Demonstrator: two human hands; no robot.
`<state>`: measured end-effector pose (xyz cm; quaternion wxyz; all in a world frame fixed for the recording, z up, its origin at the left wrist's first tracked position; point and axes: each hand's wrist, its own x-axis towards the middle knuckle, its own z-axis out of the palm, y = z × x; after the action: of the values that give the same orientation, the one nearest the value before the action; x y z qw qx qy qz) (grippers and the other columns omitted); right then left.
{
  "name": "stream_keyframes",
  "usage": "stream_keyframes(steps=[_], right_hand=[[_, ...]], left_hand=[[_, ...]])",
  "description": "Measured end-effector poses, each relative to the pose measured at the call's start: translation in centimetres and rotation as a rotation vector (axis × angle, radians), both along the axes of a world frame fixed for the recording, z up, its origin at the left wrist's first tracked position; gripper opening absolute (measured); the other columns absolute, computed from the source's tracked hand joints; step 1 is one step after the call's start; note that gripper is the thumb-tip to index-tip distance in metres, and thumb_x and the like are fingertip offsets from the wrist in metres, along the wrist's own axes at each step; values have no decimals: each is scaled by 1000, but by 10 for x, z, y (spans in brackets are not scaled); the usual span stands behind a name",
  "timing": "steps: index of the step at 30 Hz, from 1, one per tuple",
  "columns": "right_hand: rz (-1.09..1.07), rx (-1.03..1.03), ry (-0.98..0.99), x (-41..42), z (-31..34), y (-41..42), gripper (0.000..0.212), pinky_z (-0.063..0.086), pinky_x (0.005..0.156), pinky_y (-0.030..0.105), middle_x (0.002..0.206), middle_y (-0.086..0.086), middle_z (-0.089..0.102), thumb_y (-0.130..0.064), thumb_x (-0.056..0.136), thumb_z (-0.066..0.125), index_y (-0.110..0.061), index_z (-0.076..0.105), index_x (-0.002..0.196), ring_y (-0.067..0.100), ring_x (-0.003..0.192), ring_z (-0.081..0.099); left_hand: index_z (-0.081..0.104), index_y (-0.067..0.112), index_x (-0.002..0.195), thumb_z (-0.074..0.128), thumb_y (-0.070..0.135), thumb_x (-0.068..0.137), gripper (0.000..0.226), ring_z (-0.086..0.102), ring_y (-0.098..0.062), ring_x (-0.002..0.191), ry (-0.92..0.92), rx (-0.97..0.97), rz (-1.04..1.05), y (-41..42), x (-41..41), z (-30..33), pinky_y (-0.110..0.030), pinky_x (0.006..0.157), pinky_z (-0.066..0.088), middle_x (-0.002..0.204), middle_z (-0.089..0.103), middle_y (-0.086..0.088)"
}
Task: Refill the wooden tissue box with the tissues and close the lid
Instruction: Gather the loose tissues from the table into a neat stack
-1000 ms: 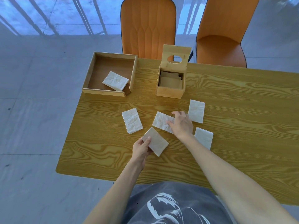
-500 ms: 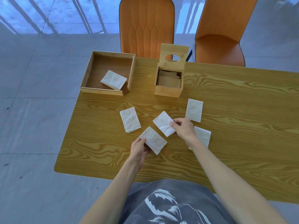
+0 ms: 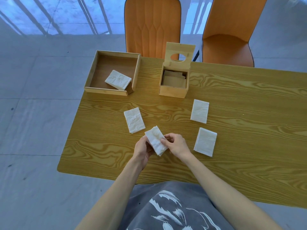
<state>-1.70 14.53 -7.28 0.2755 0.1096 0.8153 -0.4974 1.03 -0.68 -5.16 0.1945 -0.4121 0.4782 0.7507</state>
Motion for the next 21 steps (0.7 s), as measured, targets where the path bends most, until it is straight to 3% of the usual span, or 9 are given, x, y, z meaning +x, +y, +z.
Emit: stream_keyframes(steps=[4, 10, 13, 17, 21], right_hand=[[90, 139, 78, 1, 2, 0, 21, 57, 80, 35, 92, -3, 75, -35, 87, 71, -19, 75, 99, 14, 87, 69], [148, 257, 128, -1, 8, 3, 18, 56, 80, 39, 97, -4, 75, -38, 90, 66, -25, 73, 101, 16, 92, 69], [164, 325, 161, 2, 9, 3, 22, 56, 77, 38, 98, -6, 75, -43, 90, 64, -26, 71, 103, 16, 92, 68], [91, 395, 266, 5, 12, 11, 28, 54, 74, 31, 100, -7, 70, -46, 90, 64, -24, 70, 108, 13, 92, 65], [-141, 447, 277, 4, 20, 40, 26, 49, 67, 29, 96, -6, 68, -40, 93, 63, -22, 70, 109, 14, 86, 63]], left_hand=[[67, 6, 106, 41, 26, 103, 33, 69, -29, 88, -16, 16, 25, 0, 1, -1, -44, 78, 55, 94, 75, -14], [60, 2, 118, 33, 30, 106, 41, 67, -31, 93, -36, 31, 52, 2, -1, -4, -45, 84, 53, 103, 71, -19], [64, 6, 114, 41, 41, 103, 43, 69, -29, 98, -26, 32, 24, 4, -1, -3, -45, 91, 54, 105, 72, -16], [59, 2, 120, 61, 11, 95, 27, 70, -31, 97, 28, -115, -67, 10, -1, -8, -48, 89, 57, 108, 71, -18], [59, 3, 117, 60, 6, 95, 23, 69, -26, 93, 36, -139, -117, 20, -7, -5, -45, 88, 57, 102, 70, -13]])
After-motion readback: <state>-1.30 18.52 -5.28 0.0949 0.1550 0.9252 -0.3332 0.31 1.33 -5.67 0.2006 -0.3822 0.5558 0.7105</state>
